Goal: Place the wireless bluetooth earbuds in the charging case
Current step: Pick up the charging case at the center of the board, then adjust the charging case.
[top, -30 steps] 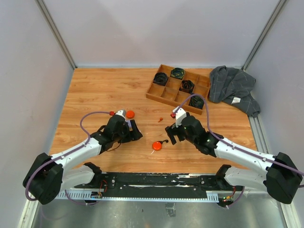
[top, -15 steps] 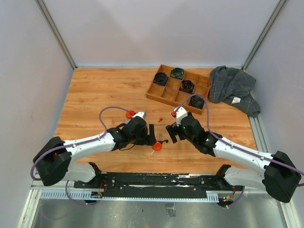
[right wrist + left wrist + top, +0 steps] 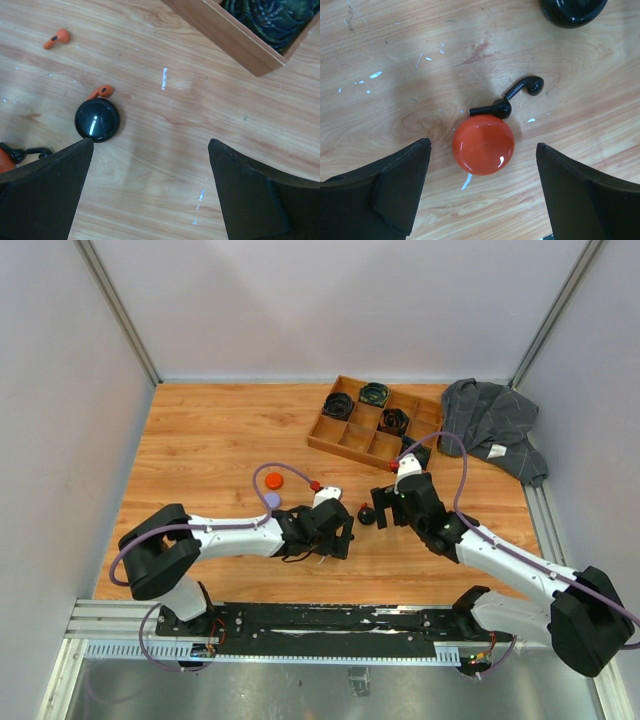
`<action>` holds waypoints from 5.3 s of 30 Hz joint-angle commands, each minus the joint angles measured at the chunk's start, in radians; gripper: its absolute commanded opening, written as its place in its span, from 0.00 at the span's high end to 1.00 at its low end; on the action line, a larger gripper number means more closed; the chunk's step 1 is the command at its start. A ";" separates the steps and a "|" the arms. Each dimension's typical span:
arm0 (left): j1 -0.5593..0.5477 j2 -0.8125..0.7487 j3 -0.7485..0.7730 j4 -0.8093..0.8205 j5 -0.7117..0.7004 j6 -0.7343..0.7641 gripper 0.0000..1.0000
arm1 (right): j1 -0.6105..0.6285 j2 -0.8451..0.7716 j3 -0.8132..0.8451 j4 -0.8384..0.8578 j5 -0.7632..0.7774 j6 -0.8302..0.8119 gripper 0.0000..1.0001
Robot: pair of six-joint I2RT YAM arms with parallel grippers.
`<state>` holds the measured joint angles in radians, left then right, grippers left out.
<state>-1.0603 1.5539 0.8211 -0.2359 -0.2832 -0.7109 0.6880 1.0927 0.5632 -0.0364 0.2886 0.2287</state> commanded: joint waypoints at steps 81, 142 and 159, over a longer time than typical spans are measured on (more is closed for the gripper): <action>-0.018 -0.613 -0.564 1.097 0.204 1.075 0.41 | 0.068 0.156 0.490 -0.220 -0.864 0.113 0.79; 0.451 -0.447 -0.542 1.473 1.099 0.180 0.69 | 0.079 0.176 0.661 -0.424 -1.092 -0.517 0.85; 0.451 -0.439 -0.565 1.528 1.099 0.167 1.00 | 0.107 0.200 0.689 -0.424 -0.990 -0.527 0.63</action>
<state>-0.5980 1.1278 0.2623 1.1915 0.8021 -0.5476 0.7704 1.2770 1.2213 -0.5045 -0.7731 -0.2687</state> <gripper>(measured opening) 0.295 0.324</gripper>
